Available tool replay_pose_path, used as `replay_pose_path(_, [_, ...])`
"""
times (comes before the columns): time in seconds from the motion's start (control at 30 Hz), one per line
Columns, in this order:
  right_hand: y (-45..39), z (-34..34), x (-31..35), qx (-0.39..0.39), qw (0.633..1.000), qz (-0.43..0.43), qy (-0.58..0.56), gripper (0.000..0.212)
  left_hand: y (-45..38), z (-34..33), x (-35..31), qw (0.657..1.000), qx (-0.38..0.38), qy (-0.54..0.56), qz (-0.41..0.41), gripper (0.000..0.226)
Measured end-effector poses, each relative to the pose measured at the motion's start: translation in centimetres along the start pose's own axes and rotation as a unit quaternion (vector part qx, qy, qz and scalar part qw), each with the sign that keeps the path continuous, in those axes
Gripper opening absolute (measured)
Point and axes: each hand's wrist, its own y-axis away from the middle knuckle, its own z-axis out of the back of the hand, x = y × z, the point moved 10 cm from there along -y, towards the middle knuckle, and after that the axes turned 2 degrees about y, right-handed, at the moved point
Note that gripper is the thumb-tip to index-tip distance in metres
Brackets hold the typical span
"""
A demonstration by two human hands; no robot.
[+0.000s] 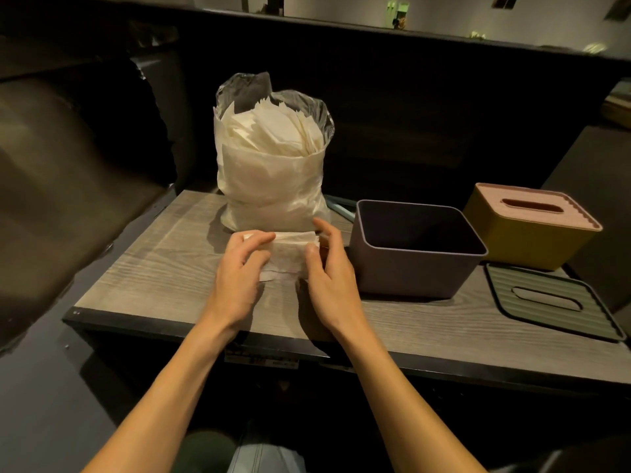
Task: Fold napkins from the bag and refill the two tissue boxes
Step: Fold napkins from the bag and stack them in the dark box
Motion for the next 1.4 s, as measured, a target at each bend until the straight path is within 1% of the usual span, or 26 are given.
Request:
replay_pose_path(0.07, [0.3,-0.6,1.0,0.028,0.999,0.033,0.028,0.048,0.2,-0.2,-0.2,1.0,0.012,-0.019,-0.012,0.041])
replay_pose_path(0.13, [0.5,-1.1,1.5,0.043,0.994,0.058,0.085,0.043,0.5,-0.2,-0.1,0.999,0.017,-0.035,-0.012,0.051])
replay_pose_path(0.2, [0.4,-0.5,1.2,0.014,0.994,0.054,0.095,0.037,0.5,0.1,0.4,0.999,0.005,-0.035,-0.001,0.052])
replay_pose_path(0.27, [0.3,0.1,0.4,-0.007,0.998,0.023,0.066,0.039,0.5,0.4,0.4,0.999,-0.005,-0.032,0.003,0.047])
replay_pose_path(0.33, [0.2,-0.1,0.1,0.007,0.999,0.008,0.037,0.054,0.6,0.4,0.4,1.0,-0.005,-0.027,0.013,0.052])
replay_pose_path(0.43, [0.4,-0.6,0.5,0.029,0.999,0.021,0.037,0.079,0.6,0.3,0.6,1.0,-0.002,-0.023,0.019,0.059])
replay_pose_path(0.53, [0.2,-0.5,0.3,0.035,0.999,0.014,0.022,0.088,0.5,0.6,0.8,0.999,-0.011,-0.02,0.032,0.063])
replay_pose_path(0.6, [0.1,-0.8,0.2,0.047,0.997,0.02,0.052,0.082,0.6,0.4,0.8,0.999,-0.008,-0.034,0.036,0.064])
replay_pose_path(0.67, [0.0,-0.7,0.3,0.036,0.996,0.034,0.077,0.064,0.7,0.2,0.7,0.997,-0.009,-0.063,0.038,0.065])
replay_pose_path(0.73, [0.1,-0.1,0.5,0.002,0.995,0.046,0.085,0.044,0.9,0.5,0.6,0.995,-0.024,-0.084,0.04,0.064])
replay_pose_path(0.8, [0.5,0.4,1.0,-0.024,0.994,0.051,0.091,0.03,1.0,1.2,0.7,0.995,-0.049,-0.075,0.049,0.062])
replay_pose_path(0.9, [1.3,1.1,2.8,-0.028,0.989,0.085,0.118,0.018,1.1,2.0,0.1,0.995,-0.061,-0.054,0.05,0.059])
replay_pose_path(1.03, [2.2,2.7,7.7,-0.025,0.968,0.177,0.176,0.018,0.7,2.4,-3.3,0.998,-0.053,-0.025,0.021,0.059])
replay_pose_path(1.1, [2.1,4.1,10.0,-0.018,0.959,0.202,0.199,0.02,0.4,2.1,-5.7,0.998,-0.052,-0.021,-0.01,0.058])
replay_pose_path(1.23, [0.7,8.3,12.3,0.009,0.951,0.204,0.232,0.022,-0.8,-0.6,-9.5,0.998,-0.003,-0.053,-0.042,0.064])
replay_pose_path(1.4, [-1.4,13.7,10.7,0.018,0.938,0.169,0.303,0.024,-2.4,-6.7,-12.0,0.99,0.079,-0.097,-0.068,0.07])
